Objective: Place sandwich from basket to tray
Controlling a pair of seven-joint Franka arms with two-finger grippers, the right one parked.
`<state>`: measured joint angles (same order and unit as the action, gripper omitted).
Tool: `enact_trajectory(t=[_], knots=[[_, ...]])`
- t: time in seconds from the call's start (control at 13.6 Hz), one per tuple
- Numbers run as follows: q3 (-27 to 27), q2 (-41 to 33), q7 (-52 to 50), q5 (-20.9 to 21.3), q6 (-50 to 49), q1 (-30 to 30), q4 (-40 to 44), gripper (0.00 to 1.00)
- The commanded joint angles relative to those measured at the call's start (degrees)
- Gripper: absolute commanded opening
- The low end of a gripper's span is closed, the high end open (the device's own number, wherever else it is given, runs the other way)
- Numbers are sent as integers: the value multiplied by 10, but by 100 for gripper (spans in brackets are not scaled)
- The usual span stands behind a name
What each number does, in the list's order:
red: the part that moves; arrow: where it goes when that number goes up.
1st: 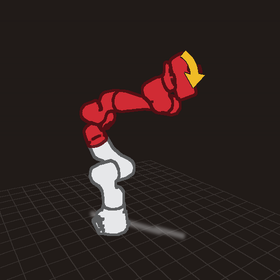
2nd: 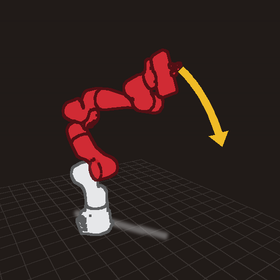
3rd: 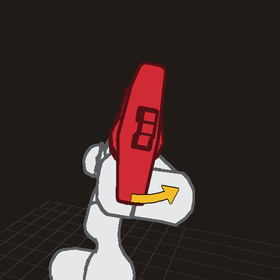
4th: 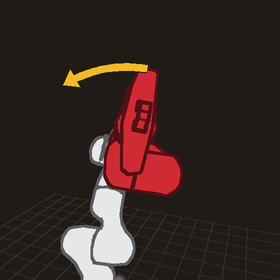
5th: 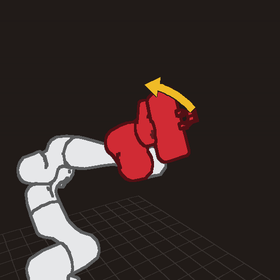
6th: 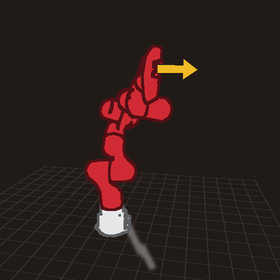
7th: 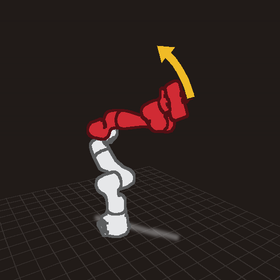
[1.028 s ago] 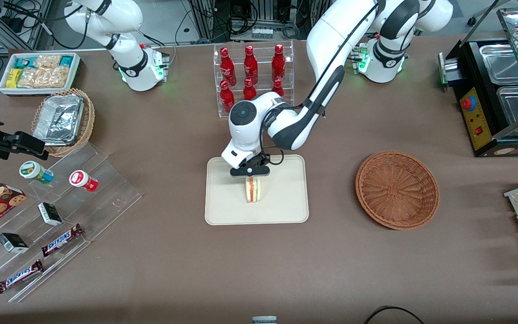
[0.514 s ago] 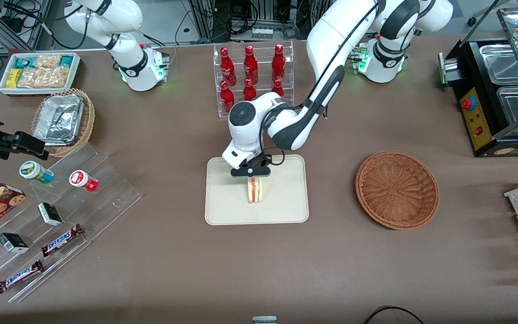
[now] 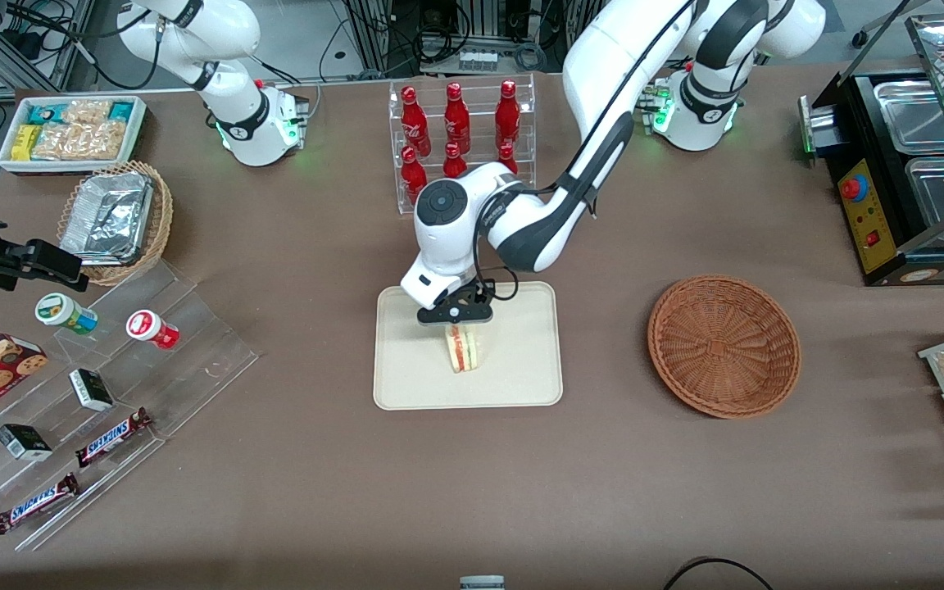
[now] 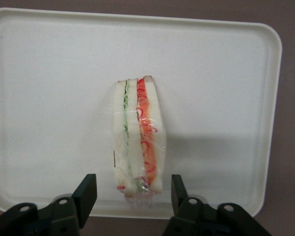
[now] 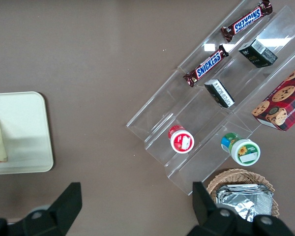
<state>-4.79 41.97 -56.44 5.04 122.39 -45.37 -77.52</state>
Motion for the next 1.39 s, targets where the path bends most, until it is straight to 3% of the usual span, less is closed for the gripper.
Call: enact_trajectory(t=[0.0,0.51,0.73,1.03,1.32], knots=[[7,-76,-2,-29,-79,33,-3,99],[7,-242,4,-32,-329,155,-7,99],[7,-296,150,-35,-415,219,-27,99],[7,-343,238,-35,-448,304,-36,99],[7,-381,392,-37,-486,394,-42,99]])
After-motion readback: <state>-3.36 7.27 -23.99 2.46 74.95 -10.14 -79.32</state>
